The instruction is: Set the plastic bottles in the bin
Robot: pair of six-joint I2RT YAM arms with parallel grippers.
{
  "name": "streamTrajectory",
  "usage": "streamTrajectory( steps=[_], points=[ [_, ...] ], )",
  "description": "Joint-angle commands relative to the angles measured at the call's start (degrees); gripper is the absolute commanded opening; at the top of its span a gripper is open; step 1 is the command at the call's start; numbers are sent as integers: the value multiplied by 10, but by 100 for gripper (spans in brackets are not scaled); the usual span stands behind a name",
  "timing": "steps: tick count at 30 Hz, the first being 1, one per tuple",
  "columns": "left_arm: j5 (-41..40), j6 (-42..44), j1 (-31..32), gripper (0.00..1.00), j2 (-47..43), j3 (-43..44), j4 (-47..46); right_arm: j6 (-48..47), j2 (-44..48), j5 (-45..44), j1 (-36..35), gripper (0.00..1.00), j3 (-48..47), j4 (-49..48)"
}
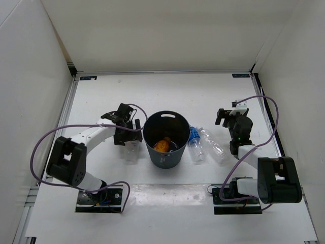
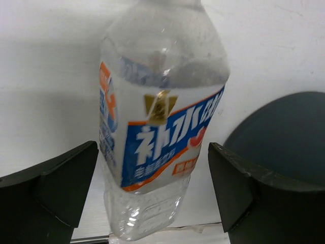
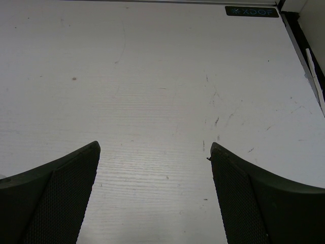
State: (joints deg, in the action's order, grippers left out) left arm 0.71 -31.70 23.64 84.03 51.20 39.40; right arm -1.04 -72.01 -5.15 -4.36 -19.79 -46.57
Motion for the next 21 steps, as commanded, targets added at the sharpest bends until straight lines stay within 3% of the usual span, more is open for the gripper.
streamTrajectory(
  steps=[1,4,12,17,21],
  points=[
    [10,15,5,100,24,42,1,-3,1,0,4,90,-2,-27],
    [12,15,5,100,53,65,13,-3,0,1,4,90,-3,-27],
    [14,17,-24,76,73,99,59,-3,0,-2,3,90,-4,-25],
    [-21,-2,-83,71,-47,148,75,-4,0,-9,1,90,-3,-26],
    [-59,20,-103,68,-107,245,60,-4,1,-12,-3,90,-4,-24]
  ],
)
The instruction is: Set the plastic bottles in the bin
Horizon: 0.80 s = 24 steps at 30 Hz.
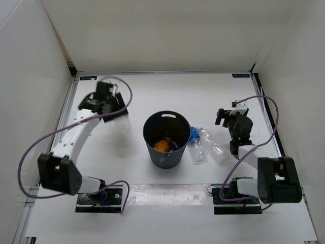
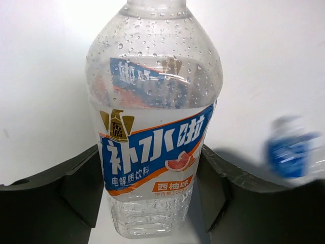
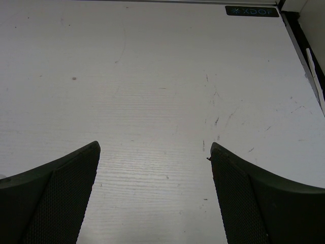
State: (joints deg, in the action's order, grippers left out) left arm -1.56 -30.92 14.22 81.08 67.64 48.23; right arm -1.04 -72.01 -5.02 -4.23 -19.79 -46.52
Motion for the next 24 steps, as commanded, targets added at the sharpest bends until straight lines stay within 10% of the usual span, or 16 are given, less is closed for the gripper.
streamTrajectory(
  steps=[1,7,24],
  points=[
    [-39,19,-13,68,-82,99,-30,-4,0,-11,-3,90,-4,-24],
    [12,67,-17,68,-86,263,-48,-5,2,-16,-5,90,-4,-25],
    [24,152,217,61,-125,186,-218,-6,3,-19,-8,90,-2,-27]
  ],
)
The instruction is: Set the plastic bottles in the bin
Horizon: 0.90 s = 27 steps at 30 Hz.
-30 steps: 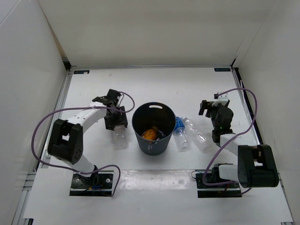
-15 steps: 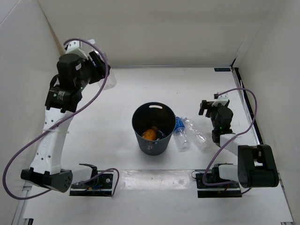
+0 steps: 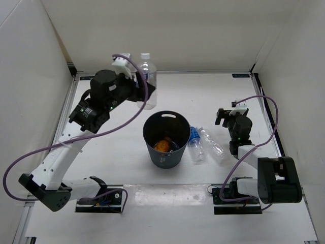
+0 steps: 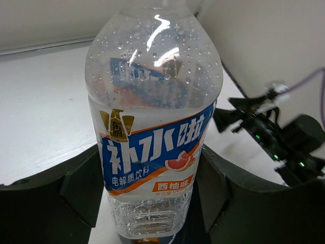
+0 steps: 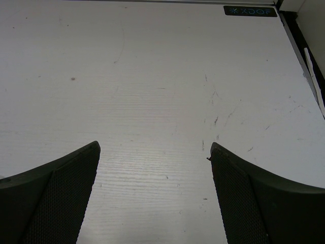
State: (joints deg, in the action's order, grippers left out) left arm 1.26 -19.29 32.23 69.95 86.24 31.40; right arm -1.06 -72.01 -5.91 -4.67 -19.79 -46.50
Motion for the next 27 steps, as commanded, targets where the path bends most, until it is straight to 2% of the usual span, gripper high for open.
streamTrajectory(
  steps=[1,8,20,25,27],
  points=[
    [-4,38,52,61,-3,-3,-51,-6,2,-11,-2,90,-2,-28],
    [13,50,131,61,45,-10,-69,-6,2,-14,-5,90,-2,-29],
    [-11,67,177,61,29,-128,-83,-6,3,-16,-5,90,0,-30],
    [-36,72,180,70,17,-154,-94,-7,3,-16,-6,90,-1,-31],
    [-39,78,181,85,19,-158,-90,-7,3,-16,-7,90,-1,-32]
  ],
)
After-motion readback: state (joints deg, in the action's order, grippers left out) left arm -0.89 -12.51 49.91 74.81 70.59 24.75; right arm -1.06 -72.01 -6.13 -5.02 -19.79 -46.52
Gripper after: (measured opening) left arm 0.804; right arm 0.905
